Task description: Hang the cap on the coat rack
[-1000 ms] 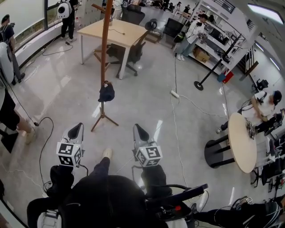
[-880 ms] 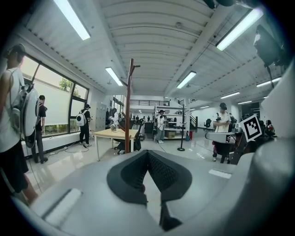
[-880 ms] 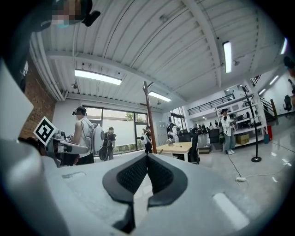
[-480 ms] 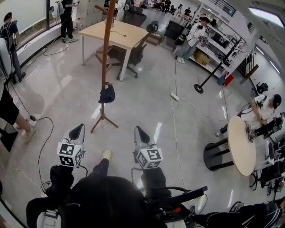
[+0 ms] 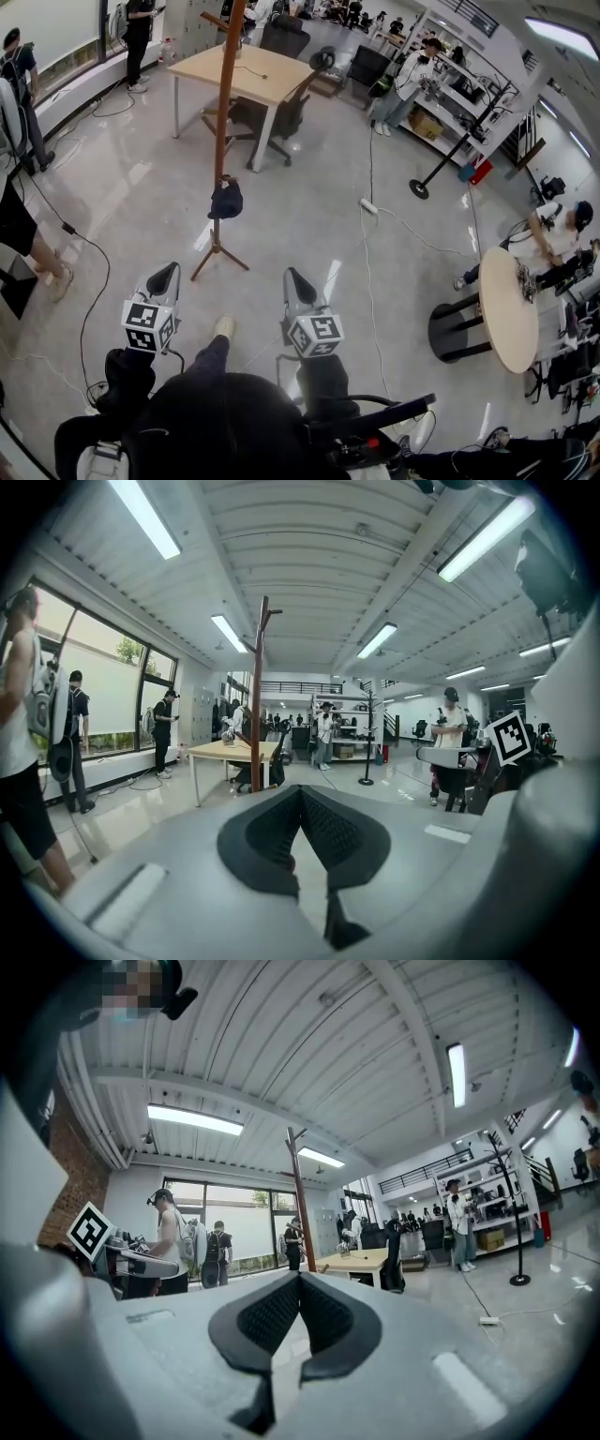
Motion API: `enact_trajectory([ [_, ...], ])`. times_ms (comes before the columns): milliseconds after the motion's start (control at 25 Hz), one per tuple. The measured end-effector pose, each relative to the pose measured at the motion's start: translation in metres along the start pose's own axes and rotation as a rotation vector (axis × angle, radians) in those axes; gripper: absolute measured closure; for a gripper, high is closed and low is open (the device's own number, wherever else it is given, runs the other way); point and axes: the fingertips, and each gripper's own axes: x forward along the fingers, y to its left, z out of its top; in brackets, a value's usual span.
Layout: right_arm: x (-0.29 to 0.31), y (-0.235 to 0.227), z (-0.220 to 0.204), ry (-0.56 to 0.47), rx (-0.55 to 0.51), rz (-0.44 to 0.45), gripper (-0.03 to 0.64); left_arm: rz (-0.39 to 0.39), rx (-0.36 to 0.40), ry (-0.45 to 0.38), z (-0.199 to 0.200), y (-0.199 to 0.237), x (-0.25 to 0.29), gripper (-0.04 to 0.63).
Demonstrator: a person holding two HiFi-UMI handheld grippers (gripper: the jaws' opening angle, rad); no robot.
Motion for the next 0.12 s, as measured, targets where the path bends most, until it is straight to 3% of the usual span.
enact_trajectory([
  [120, -0.0005, -0.0008, 0.0003, 0.001, 0.002, -0.002, 0.614, -0.003, 0.001, 0.002, -0.0003, -0.0021, 0.0004, 0.594],
])
